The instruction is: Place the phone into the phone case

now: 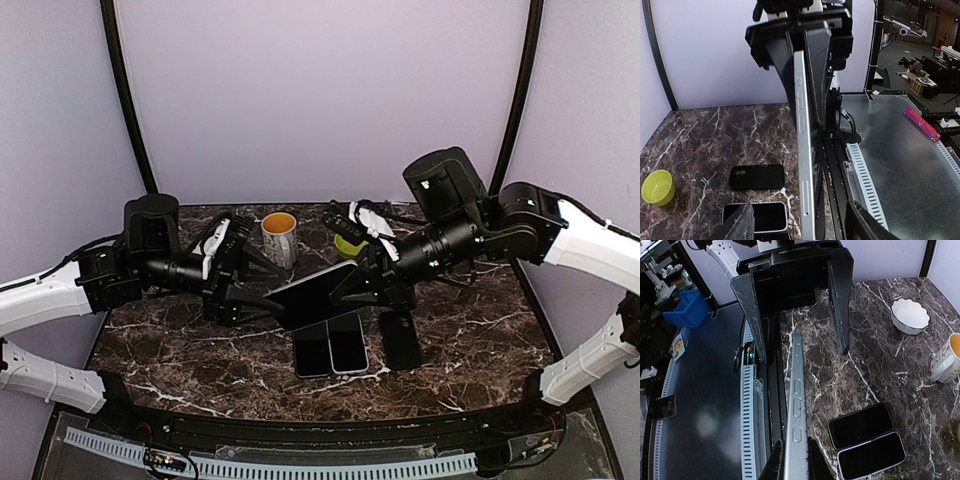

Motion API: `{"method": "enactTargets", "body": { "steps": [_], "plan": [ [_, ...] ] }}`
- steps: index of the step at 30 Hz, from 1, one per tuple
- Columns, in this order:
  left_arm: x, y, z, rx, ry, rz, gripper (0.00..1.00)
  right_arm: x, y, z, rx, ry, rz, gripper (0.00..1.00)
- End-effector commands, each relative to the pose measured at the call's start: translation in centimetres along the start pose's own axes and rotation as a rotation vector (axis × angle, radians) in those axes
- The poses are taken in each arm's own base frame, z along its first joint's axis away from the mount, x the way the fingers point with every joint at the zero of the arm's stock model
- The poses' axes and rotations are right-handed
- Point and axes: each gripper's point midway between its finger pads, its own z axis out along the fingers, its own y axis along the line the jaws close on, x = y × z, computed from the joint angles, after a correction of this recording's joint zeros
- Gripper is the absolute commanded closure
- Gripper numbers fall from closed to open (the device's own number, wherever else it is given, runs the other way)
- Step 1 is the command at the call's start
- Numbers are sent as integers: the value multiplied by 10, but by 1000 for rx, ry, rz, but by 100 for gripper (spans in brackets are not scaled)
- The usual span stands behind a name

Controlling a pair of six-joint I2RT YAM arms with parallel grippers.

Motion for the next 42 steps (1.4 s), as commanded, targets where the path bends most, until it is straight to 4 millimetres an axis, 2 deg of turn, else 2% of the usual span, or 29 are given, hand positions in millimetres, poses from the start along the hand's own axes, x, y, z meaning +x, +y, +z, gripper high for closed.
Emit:
{"method": "enactTargets", "body": {
  "steps": [1, 4, 8, 10, 13, 15, 16, 17, 18, 19, 20, 21, 22, 25, 27, 29, 32, 34, 35, 38, 42],
  "plan": [
    [15, -4, 11, 18, 85, 29, 36, -9, 7, -13, 19, 41, -79, 100],
    [16, -2, 20, 28, 101, 18, 41, -14, 9, -11, 17, 59, -108, 100],
    [14, -5, 26, 40, 91, 21, 57, -14, 10, -5, 20, 105, -130, 100],
    [14, -5, 26, 34, 84, 23, 69, -14, 10, -4, 20, 121, -138, 100],
    [13, -5, 25, 27, 70, 24, 95, -18, 10, -4, 32, 109, -151, 100],
    [12, -5, 23, 15, 56, 27, 100, -23, 5, -5, 66, 79, -153, 98],
    [8, -3, 22, -4, 35, 42, 100, -26, -2, -8, 113, 56, -147, 87],
    [6, -1, 21, -20, 25, 42, 100, -31, -12, -13, 179, 19, -136, 65],
    [2, 4, 18, -61, 2, 58, 100, -36, -24, -17, 262, -23, -116, 48],
    [3, 10, 15, -111, -7, 55, 100, -42, -40, -24, 360, -74, -82, 37],
    [-6, 16, 12, -151, -50, 76, 100, -50, -53, -30, 436, -142, -43, 29],
    [-5, 26, 6, -227, -64, 67, 100, -56, -63, -38, 496, -214, 6, 24],
    [-16, 32, 2, -275, -117, 87, 100, -62, -70, -44, 539, -295, 65, 20],
    [-32, 64, -21, -511, -228, 78, 100, -76, -82, -60, 558, -603, 273, 12],
    [-34, 81, -33, -640, -282, 56, 100, -89, -72, -66, 448, -825, 330, 3],
    [-35, 91, -41, -718, -329, 41, 100, -87, -72, -62, 414, -928, 397, 2],
    [-32, 95, -43, -779, -363, 40, 100, -88, -81, -46, 441, -956, 445, 1],
    [-27, 102, -43, -832, -352, 29, 100, -104, -78, -38, 413, -964, 421, 1],
    [-23, 107, -43, -860, -342, 20, 100, -108, -82, -26, 419, -942, 422, 1],
    [-20, 110, -41, -878, -338, 14, 100, -111, -103, -2, 482, -867, 488, 2],
    [-23, 109, -38, -869, -350, 17, 100, -109, -126, 23, 478, -806, 569, 1]
  ]
}}
